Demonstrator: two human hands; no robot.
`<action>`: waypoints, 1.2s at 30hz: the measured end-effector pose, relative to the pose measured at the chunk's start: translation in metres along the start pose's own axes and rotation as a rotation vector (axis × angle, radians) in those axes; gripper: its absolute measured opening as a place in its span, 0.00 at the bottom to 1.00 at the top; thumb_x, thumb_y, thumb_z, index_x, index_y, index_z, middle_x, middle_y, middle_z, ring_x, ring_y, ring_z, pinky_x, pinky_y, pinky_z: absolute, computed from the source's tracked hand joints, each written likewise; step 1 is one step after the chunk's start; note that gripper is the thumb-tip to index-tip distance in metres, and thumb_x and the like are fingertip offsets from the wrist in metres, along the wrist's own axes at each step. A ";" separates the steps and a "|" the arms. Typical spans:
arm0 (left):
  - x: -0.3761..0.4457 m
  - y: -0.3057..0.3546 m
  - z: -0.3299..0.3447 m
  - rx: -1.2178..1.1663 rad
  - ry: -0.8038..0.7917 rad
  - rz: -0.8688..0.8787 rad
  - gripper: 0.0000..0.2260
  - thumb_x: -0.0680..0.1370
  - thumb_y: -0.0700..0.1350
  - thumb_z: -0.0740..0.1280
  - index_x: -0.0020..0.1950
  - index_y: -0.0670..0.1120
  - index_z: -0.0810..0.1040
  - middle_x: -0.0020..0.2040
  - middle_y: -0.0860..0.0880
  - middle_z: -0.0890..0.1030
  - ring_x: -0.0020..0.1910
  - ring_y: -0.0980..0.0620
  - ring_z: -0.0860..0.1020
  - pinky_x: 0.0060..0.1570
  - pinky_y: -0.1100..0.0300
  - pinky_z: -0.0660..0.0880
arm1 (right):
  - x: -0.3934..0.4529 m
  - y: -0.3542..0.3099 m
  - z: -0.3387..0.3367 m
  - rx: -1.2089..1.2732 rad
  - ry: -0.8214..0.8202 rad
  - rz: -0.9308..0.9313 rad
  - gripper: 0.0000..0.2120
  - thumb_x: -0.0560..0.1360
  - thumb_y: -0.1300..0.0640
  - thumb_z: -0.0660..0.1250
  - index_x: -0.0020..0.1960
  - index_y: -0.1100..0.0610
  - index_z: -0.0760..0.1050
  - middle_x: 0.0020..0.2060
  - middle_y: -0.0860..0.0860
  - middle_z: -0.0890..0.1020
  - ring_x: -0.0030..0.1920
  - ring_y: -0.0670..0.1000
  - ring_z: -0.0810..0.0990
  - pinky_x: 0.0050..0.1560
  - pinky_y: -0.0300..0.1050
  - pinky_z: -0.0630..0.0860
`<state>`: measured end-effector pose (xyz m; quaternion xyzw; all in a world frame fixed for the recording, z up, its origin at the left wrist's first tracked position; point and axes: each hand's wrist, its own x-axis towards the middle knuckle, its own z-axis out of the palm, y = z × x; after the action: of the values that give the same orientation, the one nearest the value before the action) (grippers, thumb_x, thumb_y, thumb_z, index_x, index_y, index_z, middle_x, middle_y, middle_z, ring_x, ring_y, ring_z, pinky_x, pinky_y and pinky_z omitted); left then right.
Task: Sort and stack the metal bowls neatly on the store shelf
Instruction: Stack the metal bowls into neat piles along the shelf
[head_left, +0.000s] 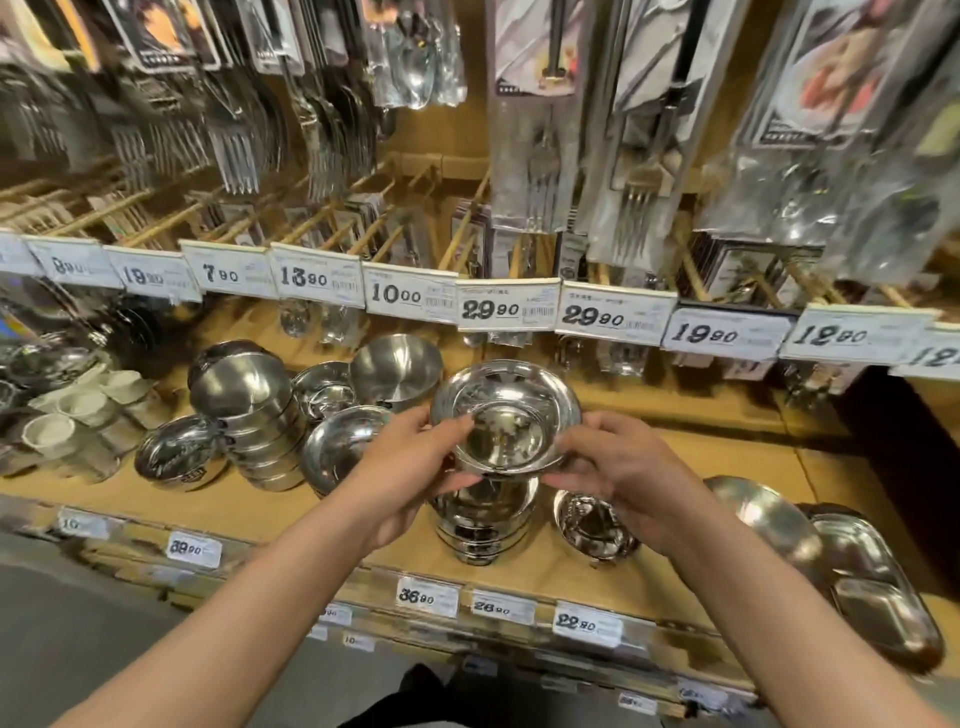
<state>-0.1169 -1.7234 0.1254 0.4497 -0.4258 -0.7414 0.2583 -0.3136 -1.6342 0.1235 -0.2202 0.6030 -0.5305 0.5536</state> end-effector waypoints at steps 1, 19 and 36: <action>0.001 -0.001 -0.003 0.000 0.034 0.007 0.09 0.81 0.39 0.67 0.61 0.39 0.79 0.51 0.41 0.87 0.52 0.43 0.86 0.42 0.56 0.85 | 0.003 0.001 0.002 -0.005 -0.023 0.009 0.10 0.77 0.65 0.71 0.56 0.67 0.75 0.52 0.64 0.86 0.50 0.59 0.88 0.47 0.51 0.86; 0.016 -0.002 -0.111 -0.095 0.391 0.057 0.09 0.80 0.33 0.65 0.58 0.40 0.81 0.51 0.41 0.87 0.47 0.48 0.87 0.36 0.60 0.83 | 0.163 0.049 -0.001 -0.489 0.086 0.081 0.09 0.82 0.55 0.68 0.48 0.61 0.79 0.42 0.55 0.83 0.40 0.55 0.81 0.54 0.53 0.81; 0.044 0.021 -0.123 -0.105 0.359 0.001 0.07 0.81 0.34 0.64 0.53 0.39 0.82 0.49 0.40 0.87 0.46 0.48 0.87 0.35 0.60 0.83 | 0.195 0.049 -0.018 -0.241 0.305 0.191 0.07 0.76 0.69 0.69 0.54 0.67 0.78 0.48 0.67 0.84 0.40 0.61 0.84 0.36 0.47 0.83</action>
<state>-0.0278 -1.8167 0.0955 0.5605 -0.3337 -0.6705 0.3535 -0.3702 -1.7769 -0.0076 -0.1439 0.7571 -0.4266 0.4734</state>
